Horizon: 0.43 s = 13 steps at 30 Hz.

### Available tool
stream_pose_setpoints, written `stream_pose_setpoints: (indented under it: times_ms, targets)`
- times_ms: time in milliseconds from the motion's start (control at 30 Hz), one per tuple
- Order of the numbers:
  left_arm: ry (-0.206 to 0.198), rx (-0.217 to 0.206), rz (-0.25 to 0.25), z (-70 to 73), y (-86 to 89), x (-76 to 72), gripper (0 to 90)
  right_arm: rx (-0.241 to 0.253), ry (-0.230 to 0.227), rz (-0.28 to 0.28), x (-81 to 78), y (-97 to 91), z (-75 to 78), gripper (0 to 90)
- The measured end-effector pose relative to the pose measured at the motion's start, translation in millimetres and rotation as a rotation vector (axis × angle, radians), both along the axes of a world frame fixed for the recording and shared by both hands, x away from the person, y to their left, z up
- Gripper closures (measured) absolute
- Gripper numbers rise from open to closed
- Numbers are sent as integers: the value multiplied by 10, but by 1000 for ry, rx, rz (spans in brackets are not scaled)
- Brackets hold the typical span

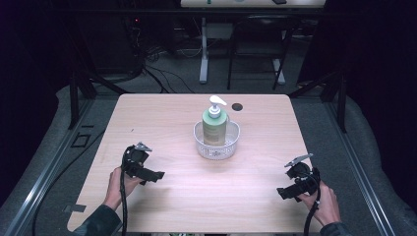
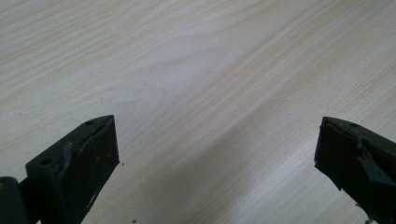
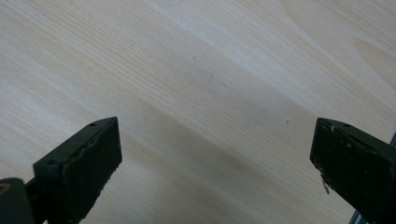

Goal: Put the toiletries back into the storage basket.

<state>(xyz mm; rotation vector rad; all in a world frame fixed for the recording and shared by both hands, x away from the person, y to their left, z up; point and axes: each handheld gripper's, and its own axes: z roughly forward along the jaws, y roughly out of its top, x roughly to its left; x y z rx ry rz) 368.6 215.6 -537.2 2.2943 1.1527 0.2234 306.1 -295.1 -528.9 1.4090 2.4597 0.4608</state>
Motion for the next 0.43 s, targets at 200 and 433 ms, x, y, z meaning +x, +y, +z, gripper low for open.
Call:
stream_pose_setpoints:
  times_ms: [200,433]
  targets:
    - [-15,-26,-6,14,15,4,0,-3,-3,0,5,-5,-2,16]
    - [-4,-14,-19,0,-20,29,0,0,-6,-6,-1,-43,2,15]
